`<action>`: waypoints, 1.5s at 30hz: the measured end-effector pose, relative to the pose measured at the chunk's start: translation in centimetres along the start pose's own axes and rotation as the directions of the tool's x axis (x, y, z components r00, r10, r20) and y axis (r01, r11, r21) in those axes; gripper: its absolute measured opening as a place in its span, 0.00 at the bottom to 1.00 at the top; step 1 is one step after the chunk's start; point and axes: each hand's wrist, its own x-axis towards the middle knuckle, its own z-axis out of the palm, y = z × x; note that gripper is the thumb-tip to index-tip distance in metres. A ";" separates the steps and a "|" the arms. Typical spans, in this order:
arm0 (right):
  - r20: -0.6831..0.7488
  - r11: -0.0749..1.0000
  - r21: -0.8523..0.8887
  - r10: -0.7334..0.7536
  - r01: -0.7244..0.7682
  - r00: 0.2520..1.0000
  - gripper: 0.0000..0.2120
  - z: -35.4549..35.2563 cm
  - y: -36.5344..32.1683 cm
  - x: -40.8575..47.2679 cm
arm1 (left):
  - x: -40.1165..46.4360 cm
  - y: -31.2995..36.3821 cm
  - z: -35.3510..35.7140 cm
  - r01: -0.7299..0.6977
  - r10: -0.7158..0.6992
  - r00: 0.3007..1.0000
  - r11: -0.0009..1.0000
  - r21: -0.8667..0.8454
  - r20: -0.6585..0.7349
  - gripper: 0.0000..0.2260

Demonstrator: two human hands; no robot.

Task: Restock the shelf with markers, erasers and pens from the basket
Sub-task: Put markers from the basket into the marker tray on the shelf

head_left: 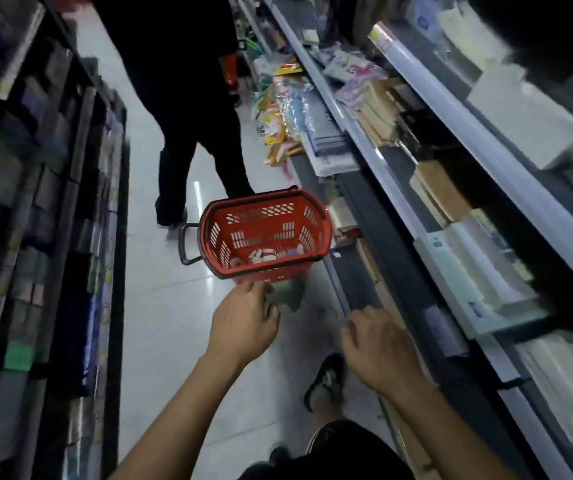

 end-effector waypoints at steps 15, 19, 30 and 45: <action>0.159 0.953 0.053 -0.303 0.299 0.940 0.10 1.3 -2.2 30.6 | 19.9 -4.9 1.0 0.297 -0.301 0.953 0.952 0.080 0.039 0.11; 0.210 0.943 0.061 -0.333 0.327 0.920 0.10 1.6 -3.0 35.5 | 23.1 -6.6 0.7 0.364 -0.367 0.929 0.929 0.063 0.043 0.10; 0.440 0.951 0.066 -0.300 0.303 0.846 0.10 7.0 -7.4 43.2 | 31.8 -14.8 2.4 0.423 -0.418 0.892 0.906 0.007 0.174 0.11; 0.621 0.921 0.284 0.036 -0.267 0.783 0.10 30.0 -7.7 54.0 | 41.5 -26.1 18.2 0.741 -0.598 0.668 0.591 -0.320 0.442 0.11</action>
